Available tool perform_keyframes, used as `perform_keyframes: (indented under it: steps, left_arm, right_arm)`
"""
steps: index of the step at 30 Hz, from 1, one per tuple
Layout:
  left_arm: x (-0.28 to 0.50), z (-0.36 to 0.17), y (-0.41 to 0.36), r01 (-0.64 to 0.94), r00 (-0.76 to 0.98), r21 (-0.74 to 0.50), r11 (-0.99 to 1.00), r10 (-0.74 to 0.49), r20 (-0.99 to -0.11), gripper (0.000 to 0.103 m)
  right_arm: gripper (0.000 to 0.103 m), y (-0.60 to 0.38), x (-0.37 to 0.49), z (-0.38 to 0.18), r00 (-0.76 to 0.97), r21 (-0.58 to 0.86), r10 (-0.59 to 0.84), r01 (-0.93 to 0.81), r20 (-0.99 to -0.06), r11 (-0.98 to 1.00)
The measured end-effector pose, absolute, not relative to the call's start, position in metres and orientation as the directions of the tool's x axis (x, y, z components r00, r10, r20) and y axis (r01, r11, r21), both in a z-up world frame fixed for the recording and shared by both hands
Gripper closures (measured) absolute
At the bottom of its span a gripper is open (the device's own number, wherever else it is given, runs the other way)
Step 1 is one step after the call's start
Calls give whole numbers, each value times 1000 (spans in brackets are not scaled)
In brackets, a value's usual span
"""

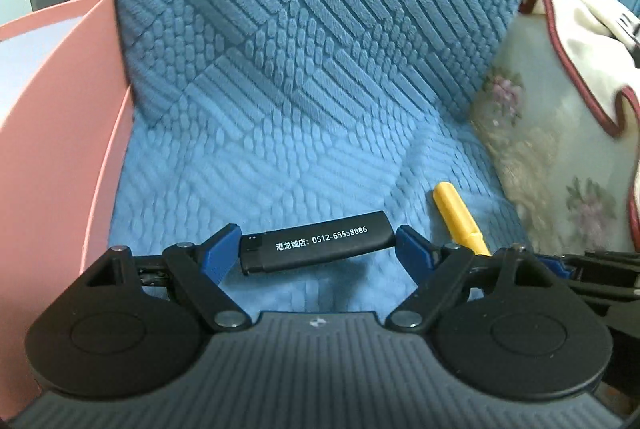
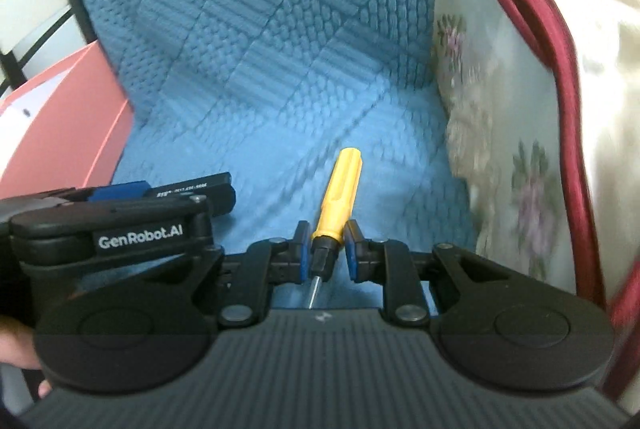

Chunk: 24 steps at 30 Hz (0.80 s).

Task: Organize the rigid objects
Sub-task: 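Lift the USB stick and screwdriver and carry both over the pink box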

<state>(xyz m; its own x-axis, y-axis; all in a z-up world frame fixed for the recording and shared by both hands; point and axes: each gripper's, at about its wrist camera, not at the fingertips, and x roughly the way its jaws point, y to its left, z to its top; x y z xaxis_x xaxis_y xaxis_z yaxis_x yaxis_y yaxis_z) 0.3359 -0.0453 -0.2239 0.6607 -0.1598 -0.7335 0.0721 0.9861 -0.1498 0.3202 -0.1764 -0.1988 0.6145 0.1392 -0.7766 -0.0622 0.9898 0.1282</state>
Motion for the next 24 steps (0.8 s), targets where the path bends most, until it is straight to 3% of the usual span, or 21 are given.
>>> perform_keyframes:
  steps: [4,11,15,18,24]
  left_arm:
    - [306,-224,-37,81,652,-162,983,-175,-738,16]
    - [281,-228,-35,96,635,-156,983,-181,-751,16]
    - [283,-229,-33,88,639,-148,985,-170,-751,16]
    - [286,-231,-31,82,634,-147,986,-166,-756,16]
    - [289,-232,-31,70,635,-144,987,-155,-757,16]
  right_arm:
    - [86,-173,298,-197,606,135,151,-73,-781,988]
    - [86,-181,282,-205,591,193,161,-9,-790,981]
    - [82,-183,291,-207,608,186,145,6,-780,982]
    - [72,-183,304,-216,600,192,149,8,-786,981]
    - [73,-179,321,-229,597,183,149,-4,-788,983]
